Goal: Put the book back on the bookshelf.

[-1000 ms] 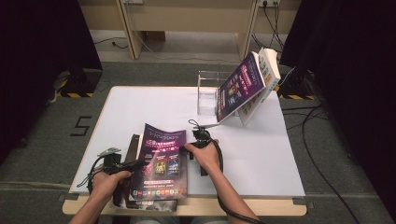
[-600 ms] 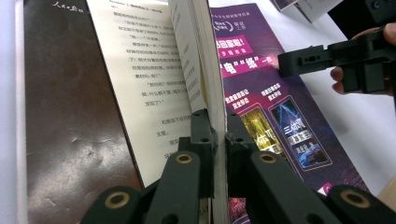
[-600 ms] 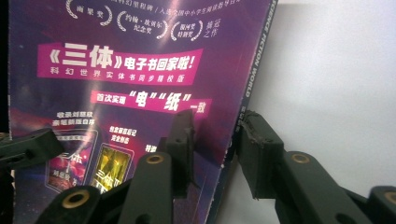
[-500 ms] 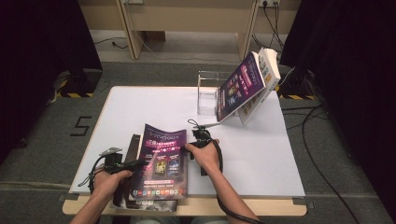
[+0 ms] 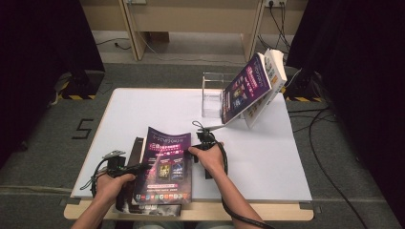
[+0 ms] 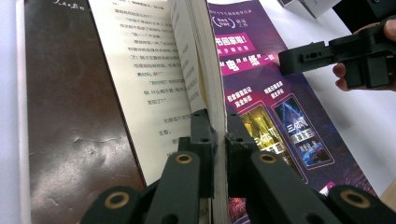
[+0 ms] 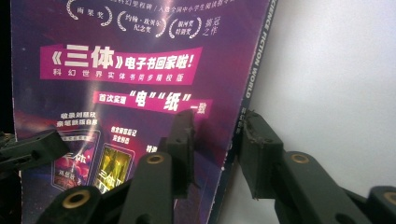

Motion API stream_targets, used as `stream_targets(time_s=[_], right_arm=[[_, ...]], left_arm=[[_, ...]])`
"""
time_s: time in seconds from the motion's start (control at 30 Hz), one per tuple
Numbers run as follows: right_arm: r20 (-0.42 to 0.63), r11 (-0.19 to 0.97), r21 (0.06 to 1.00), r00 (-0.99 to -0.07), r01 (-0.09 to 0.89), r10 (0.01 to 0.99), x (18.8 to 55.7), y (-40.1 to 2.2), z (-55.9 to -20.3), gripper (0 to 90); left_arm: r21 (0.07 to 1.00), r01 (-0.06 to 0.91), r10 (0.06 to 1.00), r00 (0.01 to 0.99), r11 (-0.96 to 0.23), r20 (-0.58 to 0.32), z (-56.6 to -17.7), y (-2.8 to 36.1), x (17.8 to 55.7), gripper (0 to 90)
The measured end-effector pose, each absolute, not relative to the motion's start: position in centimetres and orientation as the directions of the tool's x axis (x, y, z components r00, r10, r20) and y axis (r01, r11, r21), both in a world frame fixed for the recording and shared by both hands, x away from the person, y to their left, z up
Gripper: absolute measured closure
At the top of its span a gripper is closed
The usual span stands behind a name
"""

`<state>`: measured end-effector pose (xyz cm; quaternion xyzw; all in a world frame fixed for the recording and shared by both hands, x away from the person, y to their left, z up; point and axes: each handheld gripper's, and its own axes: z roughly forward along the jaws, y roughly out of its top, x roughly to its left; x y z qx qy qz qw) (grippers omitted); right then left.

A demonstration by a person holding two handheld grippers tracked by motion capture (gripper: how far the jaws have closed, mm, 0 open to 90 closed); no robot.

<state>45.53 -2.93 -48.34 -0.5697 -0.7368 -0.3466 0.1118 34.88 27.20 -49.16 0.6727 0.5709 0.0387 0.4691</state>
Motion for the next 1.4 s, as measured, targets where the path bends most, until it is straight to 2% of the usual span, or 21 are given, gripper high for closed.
stream_targets(time_s=[0.13, 0.2, 0.43, 0.57, 0.63, 0.67, 0.7, 0.8, 0.97, 1.13, 1.4], right_arm=[[0.582, 0.083, 0.375, -0.304, 0.923, 0.754, 45.4, -3.1, -48.1, 77.3], [0.574, 0.09, 0.4, -0.326, 0.912, 0.751, 45.2, -2.9, -47.6, 80.5], [0.6, 0.069, 0.404, -0.321, 0.912, 0.733, 45.0, -2.9, -47.4, 83.6], [0.627, 0.041, 0.418, -0.32, 0.908, 0.71, 44.8, -3.4, -47.2, 84.8], [0.617, 0.043, 0.437, -0.334, 0.898, 0.713, 44.7, -3.6, -46.7, 85.1], [0.611, 0.043, 0.446, -0.34, 0.894, 0.715, 44.6, -3.7, -46.5, 85.2], [0.609, 0.04, 0.459, -0.347, 0.888, 0.714, 44.5, -3.8, -46.3, 85.2], [0.612, 0.028, 0.478, -0.356, 0.878, 0.706, 44.5, -4.3, -45.7, 85.3], [0.602, 0.014, 0.519, -0.376, 0.855, 0.705, 44.3, -4.9, -44.8, 85.4], [0.58, -0.007, 0.577, -0.404, 0.817, 0.708, 43.8, -5.5, -43.5, 85.4], [0.488, -0.045, 0.724, -0.466, 0.688, 0.738, 43.1, -6.6, -40.6, 85.4]], left_arm=[[0.666, 0.739, 0.801, 0.335, 0.103, -0.496, -49.1, 27.4, 34.9, 84.2], [0.663, 0.741, 0.801, 0.331, 0.108, -0.5, -49.2, 27.4, 34.9, 83.9], [0.67, 0.735, 0.81, 0.327, 0.106, -0.486, -49.1, 27.4, 34.8, 80.8], [0.67, 0.736, 0.823, 0.318, 0.099, -0.471, -49.4, 27.3, 34.9, 70.7], [0.678, 0.729, 0.836, 0.311, 0.096, -0.453, -49.4, 27.2, 34.8, 62.6], [0.692, 0.718, 0.864, 0.296, 0.08, -0.408, -49.4, 27.2, 34.9, 55.1], [0.696, 0.712, 0.866, 0.286, 0.094, -0.41, -49.3, 27.3, 34.9, 48.6], [0.713, 0.69, 0.873, 0.266, 0.124, -0.41, -48.7, 27.8, 35.0, 41.0], [0.726, 0.679, 0.868, 0.287, 0.113, -0.404, -48.7, 27.8, 35.0, 40.7], [0.732, 0.664, 0.861, 0.271, 0.156, -0.43, -49.1, 28.1, 34.9, 39.9], [0.768, 0.624, 0.882, 0.272, 0.144, -0.386, -49.4, 28.2, 34.7, 37.7]])
